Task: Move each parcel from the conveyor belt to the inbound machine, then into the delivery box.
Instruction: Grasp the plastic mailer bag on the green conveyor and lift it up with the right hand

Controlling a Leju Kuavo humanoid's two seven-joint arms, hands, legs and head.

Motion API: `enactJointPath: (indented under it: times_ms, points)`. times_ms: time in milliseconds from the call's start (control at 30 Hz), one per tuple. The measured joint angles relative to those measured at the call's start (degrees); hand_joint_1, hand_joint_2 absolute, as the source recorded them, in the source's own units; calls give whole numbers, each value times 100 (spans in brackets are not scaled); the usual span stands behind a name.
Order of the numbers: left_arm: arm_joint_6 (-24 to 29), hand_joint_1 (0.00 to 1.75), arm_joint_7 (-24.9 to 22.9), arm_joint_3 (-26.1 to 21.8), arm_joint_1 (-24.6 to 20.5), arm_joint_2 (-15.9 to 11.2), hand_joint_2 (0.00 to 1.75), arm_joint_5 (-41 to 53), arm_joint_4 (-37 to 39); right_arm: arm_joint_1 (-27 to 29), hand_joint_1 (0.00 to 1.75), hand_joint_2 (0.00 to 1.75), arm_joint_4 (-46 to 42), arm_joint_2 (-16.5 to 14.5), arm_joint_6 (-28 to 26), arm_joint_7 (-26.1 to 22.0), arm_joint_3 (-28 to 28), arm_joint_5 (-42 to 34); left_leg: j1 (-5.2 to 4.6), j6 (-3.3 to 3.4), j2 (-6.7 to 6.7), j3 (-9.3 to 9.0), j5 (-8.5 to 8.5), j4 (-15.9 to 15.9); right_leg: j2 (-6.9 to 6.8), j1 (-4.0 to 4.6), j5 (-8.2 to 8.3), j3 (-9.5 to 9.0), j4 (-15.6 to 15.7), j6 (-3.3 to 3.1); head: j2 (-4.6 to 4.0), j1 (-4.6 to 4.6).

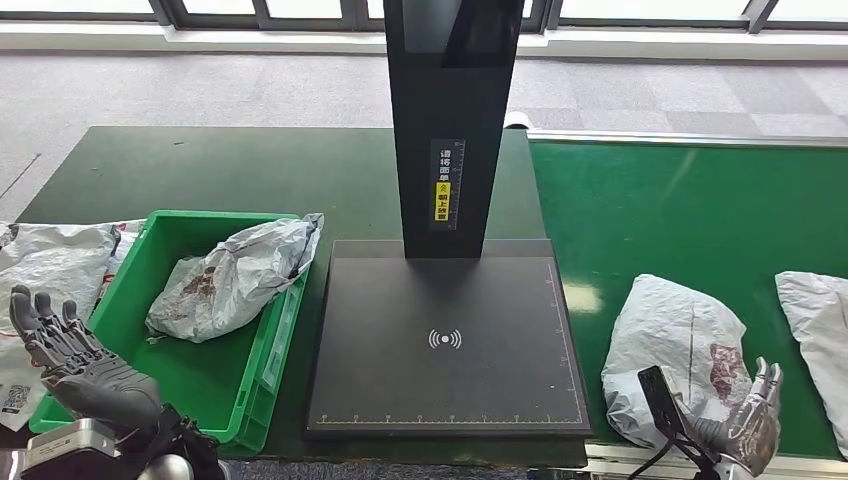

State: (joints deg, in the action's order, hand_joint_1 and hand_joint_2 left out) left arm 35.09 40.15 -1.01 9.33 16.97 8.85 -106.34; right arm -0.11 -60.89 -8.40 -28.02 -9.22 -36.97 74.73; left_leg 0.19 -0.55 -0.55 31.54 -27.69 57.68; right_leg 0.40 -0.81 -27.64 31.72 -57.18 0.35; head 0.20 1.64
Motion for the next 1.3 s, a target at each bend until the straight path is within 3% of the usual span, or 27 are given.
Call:
enactJointPath:
  times_ms: [200, 567, 700, 900, 1033, 1300]
  points:
    - [17, 0, 0, 0, 5, 36, 0, 38, 14, -219, 0, 175, 905, 214, 141, 197, -71, 122, 0, 0, -5, 3, 0, 0, -2, 0, 0, 3, -1, 0, 0, 0]
    - [-150, 0, -8, 0, -22, 82, 0, 90, 106, -378, 0, 175, 1435, 313, 474, 230, -91, 192, 0, 0, -4, 2, 0, 0, -1, 0, -1, 1, 1, 1, 0, 0]
    - [-292, 0, -29, -1, -55, 104, 0, 134, 208, -460, 175, 175, 1666, 313, 695, 210, -97, 259, 1, 0, 2, -8, -1, 0, 2, 1, 0, -5, 1, 1, 0, 0]
    - [-395, 0, -58, -8, -55, 131, 0, 240, 254, -456, 175, 175, 1590, 223, 684, -187, -211, -175, 1, 2, -1, -9, 0, 0, -1, 0, 1, -12, 1, 3, 0, 0]
    - [-396, 0, -59, -9, -47, 135, 0, 254, 250, -300, 175, 175, 1033, 46, 718, -498, -277, -715, 0, 2, -3, -7, 1, 0, -2, 0, 1, -11, 0, 3, 0, 0]
    - [-383, 0, -21, -11, -42, 137, 0, 161, 257, 57, 175, 175, -261, -340, 491, -1609, -286, -2284, 1, 1, -12, 6, 1, 0, -4, 0, -3, 1, -3, 3, 0, 0]
